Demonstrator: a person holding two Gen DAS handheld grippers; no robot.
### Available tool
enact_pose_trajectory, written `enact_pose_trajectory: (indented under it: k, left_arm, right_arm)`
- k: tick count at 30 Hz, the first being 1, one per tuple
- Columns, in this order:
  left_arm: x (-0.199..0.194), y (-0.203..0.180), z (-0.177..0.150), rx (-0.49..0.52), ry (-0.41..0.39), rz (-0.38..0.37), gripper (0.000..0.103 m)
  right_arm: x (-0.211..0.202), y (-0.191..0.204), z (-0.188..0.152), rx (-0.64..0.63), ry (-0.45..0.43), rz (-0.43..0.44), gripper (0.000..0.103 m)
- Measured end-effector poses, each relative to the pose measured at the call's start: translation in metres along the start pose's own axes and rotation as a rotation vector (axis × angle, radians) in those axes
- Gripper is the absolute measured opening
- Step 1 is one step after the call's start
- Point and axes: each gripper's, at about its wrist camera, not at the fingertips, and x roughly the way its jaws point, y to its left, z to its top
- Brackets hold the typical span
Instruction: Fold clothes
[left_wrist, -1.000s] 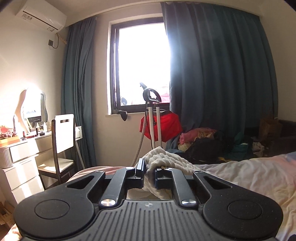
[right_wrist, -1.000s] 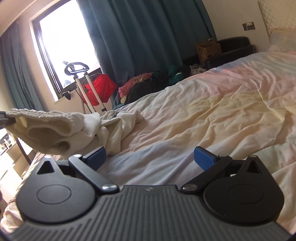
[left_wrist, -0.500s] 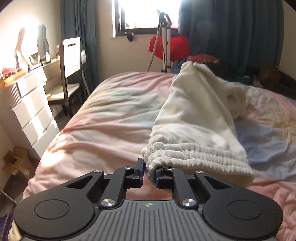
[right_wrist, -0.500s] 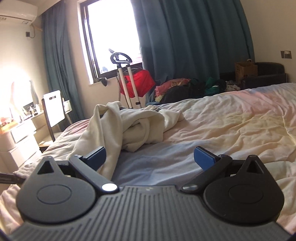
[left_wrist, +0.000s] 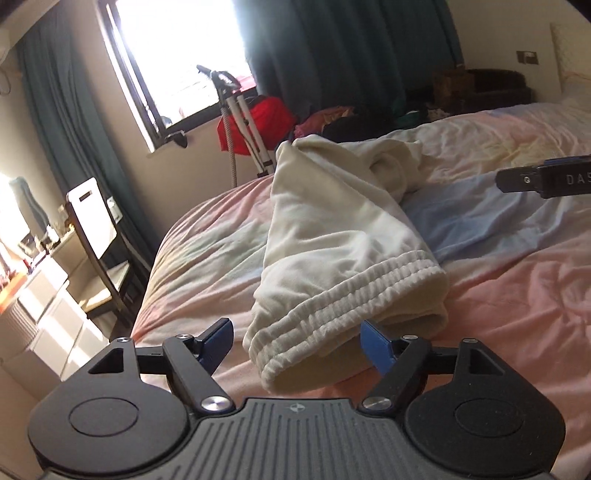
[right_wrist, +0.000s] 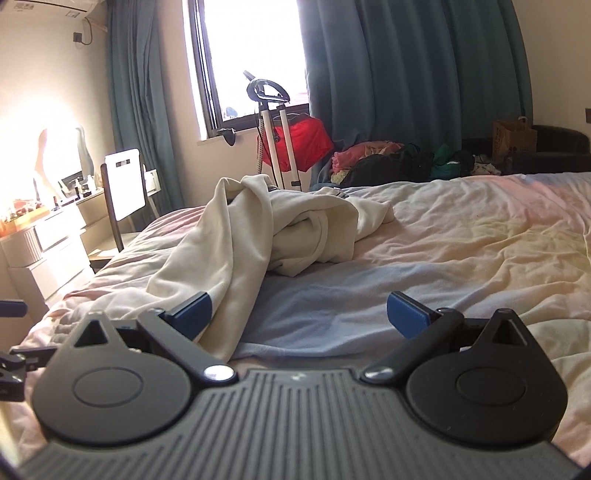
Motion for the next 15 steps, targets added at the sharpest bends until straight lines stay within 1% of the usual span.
enact_pose_trajectory:
  k: [1,4,7,8,10,11,12,13,14,15]
  left_arm:
    - [0.004,-0.009,0.005,0.042,-0.018,0.007,0.081]
    - [0.027,-0.039,0.015,0.192,-0.029,-0.001,0.083]
    - [0.044,-0.063,0.015,0.318,-0.059,0.004,0.083]
    - [0.047,-0.068,0.015,0.343,-0.075,0.010,0.084]
    - [0.053,-0.069,0.015,0.325,-0.097,0.019,0.084]
    - [0.053,-0.068,0.015,0.318,-0.098,0.004,0.082]
    - [0.052,-0.066,0.015,0.314,-0.094,-0.020,0.076]
    - [0.049,-0.066,0.013,0.325,-0.108,-0.031,0.076]
    - [0.045,-0.066,0.009,0.337,-0.122,-0.045,0.078]
    - [0.041,-0.066,0.005,0.347,-0.133,-0.064,0.084]
  right_arm:
    - [0.001,-0.002,0.000,0.015,0.006,0.003,0.103]
    - [0.003,-0.008,-0.002,0.059,0.022,0.009,0.103]
    - [0.007,-0.013,-0.004,0.091,0.044,0.011,0.103]
    - [0.009,-0.014,-0.006,0.099,0.056,0.010,0.103]
    - [0.014,-0.015,-0.008,0.110,0.072,0.014,0.103]
    - [0.016,-0.015,-0.008,0.116,0.080,0.017,0.103]
    - [0.019,-0.015,-0.009,0.122,0.088,0.021,0.103]
    - [0.022,-0.014,-0.010,0.126,0.095,0.026,0.103]
    - [0.024,-0.014,-0.011,0.131,0.102,0.031,0.103]
    - [0.027,-0.012,-0.011,0.131,0.108,0.036,0.103]
